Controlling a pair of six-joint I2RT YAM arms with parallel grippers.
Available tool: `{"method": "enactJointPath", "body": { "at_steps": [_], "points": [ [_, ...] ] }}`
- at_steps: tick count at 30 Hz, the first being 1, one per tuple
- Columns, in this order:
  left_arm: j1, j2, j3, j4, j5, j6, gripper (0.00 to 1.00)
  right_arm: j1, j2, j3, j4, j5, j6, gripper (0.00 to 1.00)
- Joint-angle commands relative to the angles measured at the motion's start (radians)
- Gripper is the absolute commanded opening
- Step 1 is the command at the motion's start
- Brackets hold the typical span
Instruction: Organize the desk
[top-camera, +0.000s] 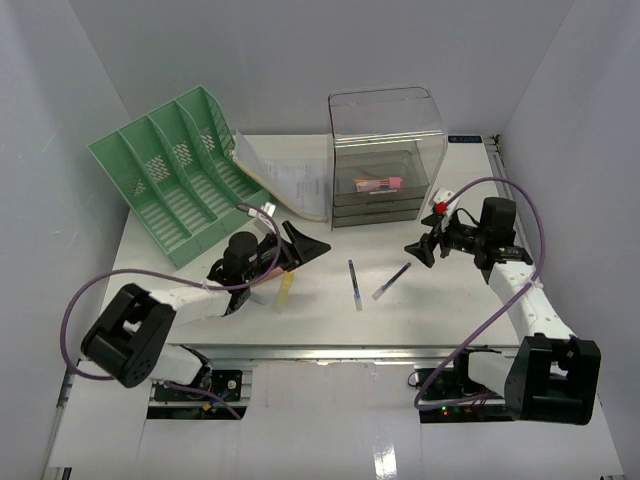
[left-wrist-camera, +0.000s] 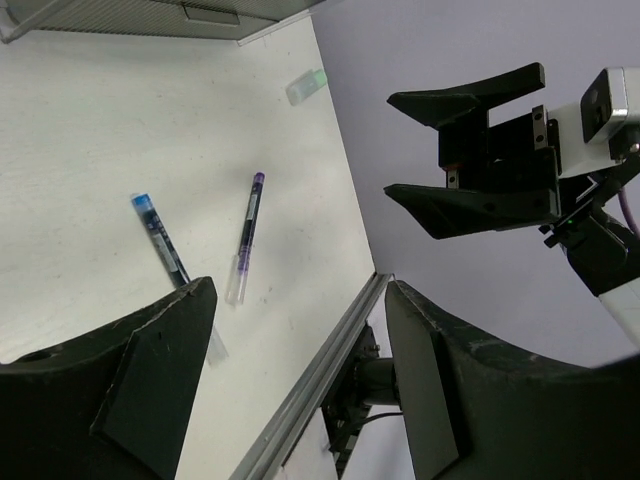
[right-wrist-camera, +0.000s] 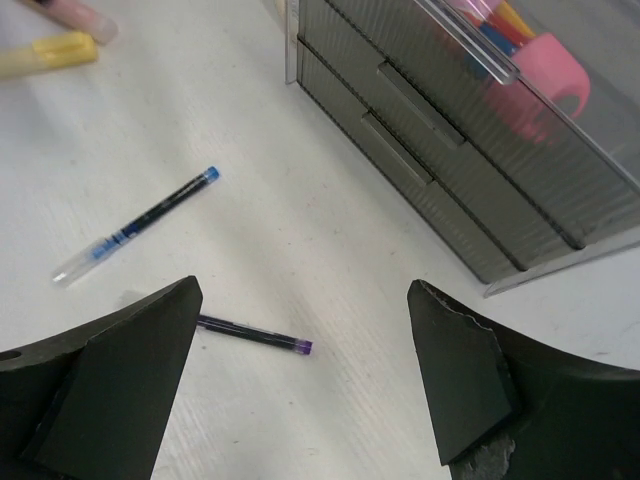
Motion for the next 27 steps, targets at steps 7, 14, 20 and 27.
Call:
{"method": "enactJointPath", "body": {
  "at_steps": [7, 14, 20, 27],
  "points": [
    [-0.094, 0.346, 0.27, 0.267, -0.083, -0.062, 0.87, -0.113, 0.04, 0.045, 0.046, -0.287, 0.206, 0.9],
    [-0.154, 0.549, 0.424, 0.333, -0.276, -0.157, 0.77, -0.139, -0.002, 0.026, 0.117, -0.295, 0.282, 0.9],
    [-0.204, 0.648, 0.533, 0.313, -0.437, -0.182, 0.69, -0.169, -0.037, 0.012, 0.173, -0.275, 0.35, 0.9],
    [-0.236, 0.697, 0.626, 0.242, -0.589, -0.199, 0.59, -0.233, -0.063, -0.023, 0.275, -0.319, 0.458, 0.9]
  ]
}}
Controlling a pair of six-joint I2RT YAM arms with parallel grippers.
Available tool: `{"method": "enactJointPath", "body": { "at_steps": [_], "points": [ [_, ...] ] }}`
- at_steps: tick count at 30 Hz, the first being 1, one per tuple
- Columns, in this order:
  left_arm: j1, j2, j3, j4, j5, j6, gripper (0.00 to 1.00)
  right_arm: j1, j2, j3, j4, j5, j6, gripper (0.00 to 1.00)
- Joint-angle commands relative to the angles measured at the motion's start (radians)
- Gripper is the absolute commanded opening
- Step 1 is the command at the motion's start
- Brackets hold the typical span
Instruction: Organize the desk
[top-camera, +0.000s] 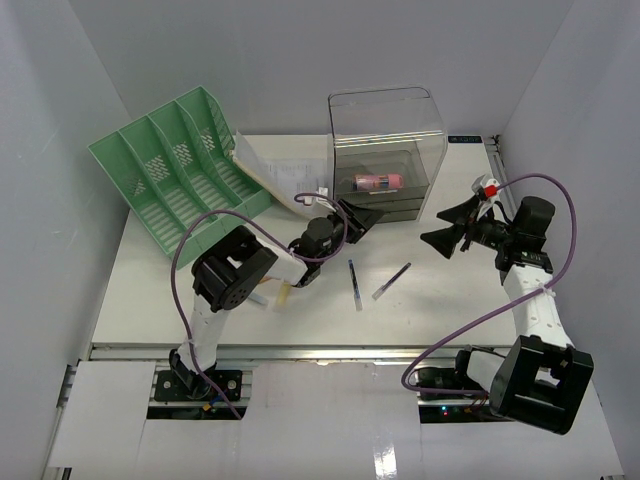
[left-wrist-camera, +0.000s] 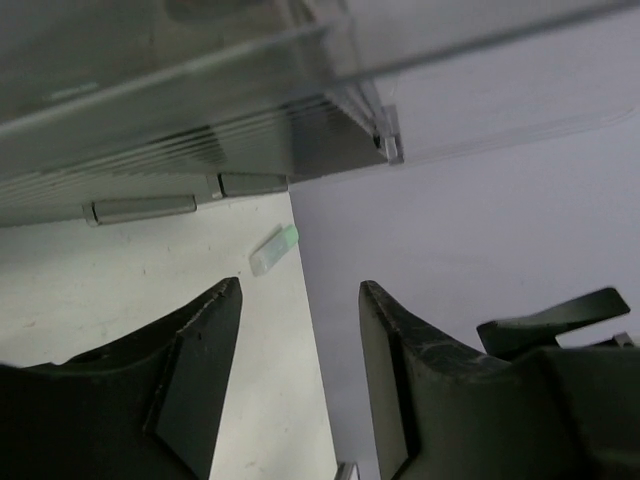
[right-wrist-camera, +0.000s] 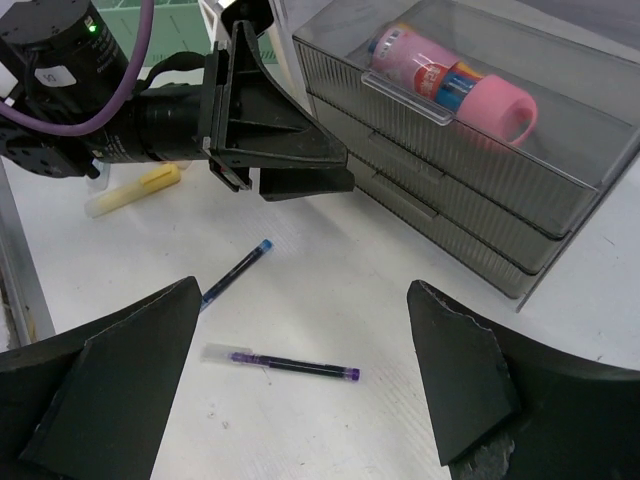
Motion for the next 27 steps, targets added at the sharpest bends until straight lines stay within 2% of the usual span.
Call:
{"method": "enactJointPath", "body": {
  "at_steps": [1, 4, 12, 22, 27],
  "points": [
    [-0.016, -0.011, 0.063, -0.032, -0.151, -0.013, 0.58, -0.034, -0.033, -0.024, 0.104, -0.05, 0.103, 0.9],
    [-0.025, 0.01, 0.098, -0.07, -0.2, -0.028, 0.48, -0.044, -0.046, -0.036, 0.135, -0.062, 0.129, 0.9],
    [-0.031, 0.034, 0.165, -0.144, -0.252, -0.053, 0.38, -0.059, -0.053, -0.045, 0.159, -0.079, 0.155, 0.9],
    [-0.053, -0.018, 0.158, -0.254, -0.322, -0.033, 0.43, -0.078, -0.054, -0.053, 0.173, -0.094, 0.169, 0.9],
    [-0.06, -0.016, 0.19, -0.316, -0.34, -0.035, 0.41, -0.082, -0.059, -0.059, 0.187, -0.097, 0.177, 0.9]
  ]
}}
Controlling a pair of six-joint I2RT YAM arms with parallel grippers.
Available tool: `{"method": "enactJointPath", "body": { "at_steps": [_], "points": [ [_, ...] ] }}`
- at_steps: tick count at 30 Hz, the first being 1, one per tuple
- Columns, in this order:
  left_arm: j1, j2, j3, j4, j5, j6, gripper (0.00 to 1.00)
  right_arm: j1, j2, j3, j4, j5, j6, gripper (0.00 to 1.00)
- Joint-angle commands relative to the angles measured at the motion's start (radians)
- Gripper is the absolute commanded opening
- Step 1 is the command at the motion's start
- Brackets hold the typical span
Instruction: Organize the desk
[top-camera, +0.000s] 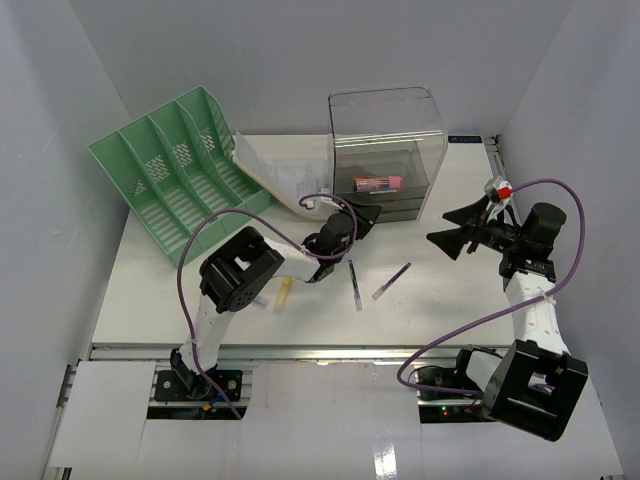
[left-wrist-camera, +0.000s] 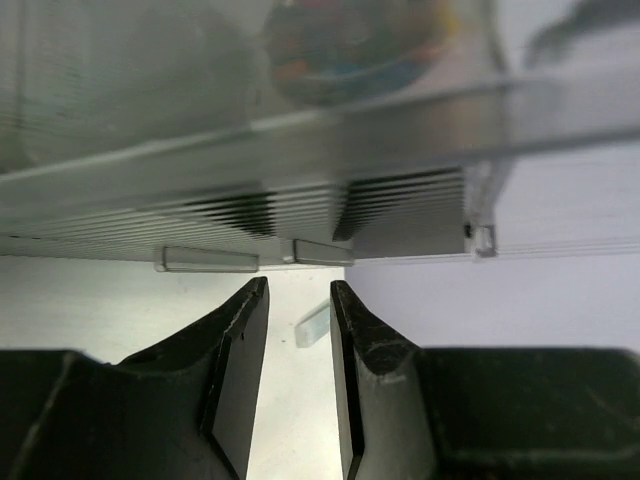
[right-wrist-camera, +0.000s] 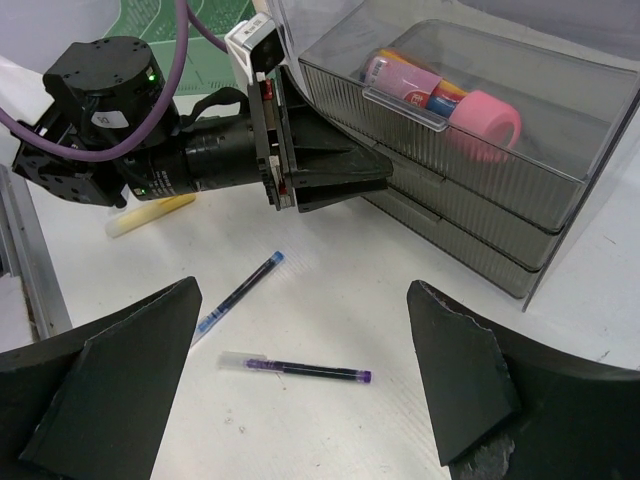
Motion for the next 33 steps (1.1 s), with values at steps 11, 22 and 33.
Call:
{"method": "enactJointPath", "body": {
  "at_steps": [11, 22, 33],
  "points": [
    [-0.005, 0.003, 0.109, -0.073, -0.065, -0.01, 0.4, -0.015, -0.018, -0.012, 0.057, -0.033, 0.03, 0.9],
    [-0.003, 0.011, 0.074, -0.026, -0.066, -0.038, 0.08, -0.026, -0.027, -0.018, 0.069, -0.04, 0.04, 0.9],
    [-0.055, -0.06, -0.087, 0.128, 0.001, -0.024, 0.0, -0.028, -0.034, -0.026, 0.047, -0.046, 0.011, 0.9]
  ]
}}
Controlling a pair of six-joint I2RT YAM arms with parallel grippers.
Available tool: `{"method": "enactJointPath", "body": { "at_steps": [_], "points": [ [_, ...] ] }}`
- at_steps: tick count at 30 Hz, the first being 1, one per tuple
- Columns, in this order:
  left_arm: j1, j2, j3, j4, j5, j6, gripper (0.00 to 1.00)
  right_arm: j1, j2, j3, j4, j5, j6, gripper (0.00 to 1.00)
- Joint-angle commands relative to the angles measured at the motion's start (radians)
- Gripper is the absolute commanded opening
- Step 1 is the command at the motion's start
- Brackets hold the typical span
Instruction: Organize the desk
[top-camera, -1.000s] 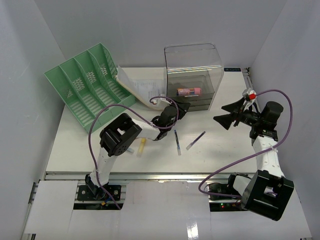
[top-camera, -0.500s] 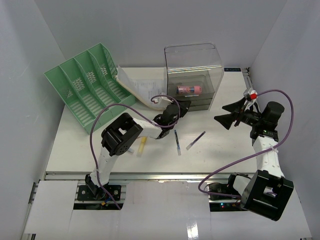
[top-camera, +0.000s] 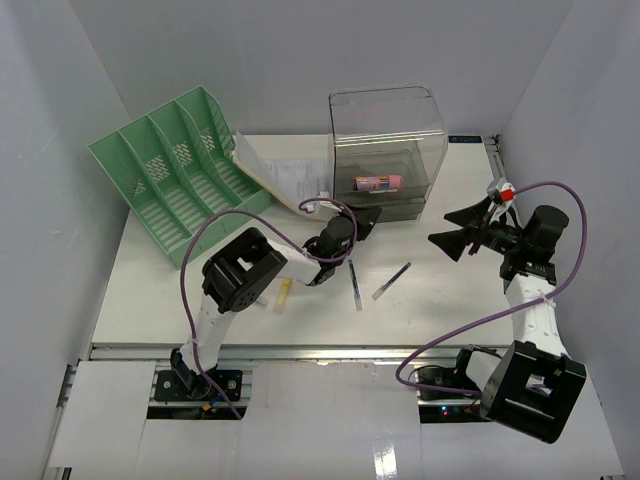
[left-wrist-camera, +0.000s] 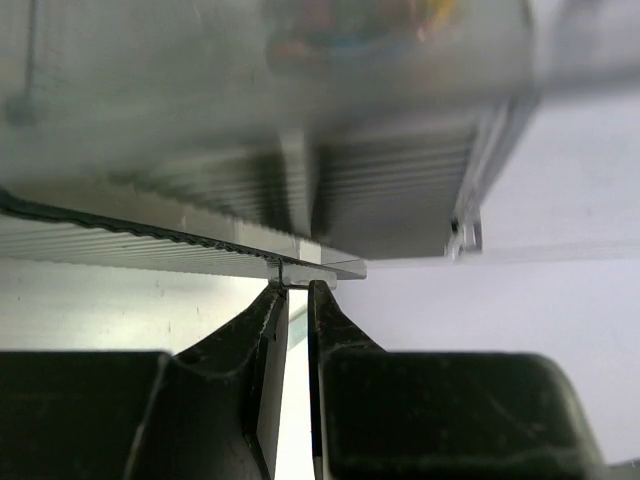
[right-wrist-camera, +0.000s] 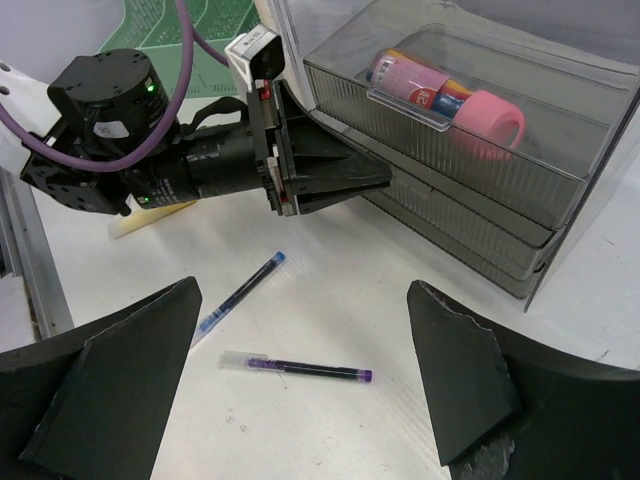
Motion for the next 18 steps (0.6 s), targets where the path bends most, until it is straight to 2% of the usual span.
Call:
{"method": "enactJointPath", "body": {
  "at_steps": [1, 8, 14, 16, 18],
  "points": [
    [-0.04, -0.077, -0.088, 0.077, 0.024, 0.02, 0.0, -0.007, -0.023, -0.007, 0.004, -0.022, -0.021, 0.9],
    [-0.097, -0.099, -0.158, 0.142, 0.03, 0.003, 0.0, -0.007, -0.028, 0.004, -0.093, -0.032, -0.118, 0.9],
    [-0.119, -0.117, -0.194, 0.155, 0.025, 0.003, 0.0, -0.009, -0.006, 0.043, -0.215, -0.082, -0.285, 0.9],
    [-0.12, -0.123, -0.2, 0.156, 0.027, 0.003, 0.07, -0.009, 0.003, 0.065, -0.287, -0.103, -0.359, 0.9],
    [-0.119, -0.131, -0.206, 0.138, 0.029, -0.006, 0.27, -0.007, 0.014, 0.095, -0.367, -0.131, -0.455, 0.9]
  ]
}}
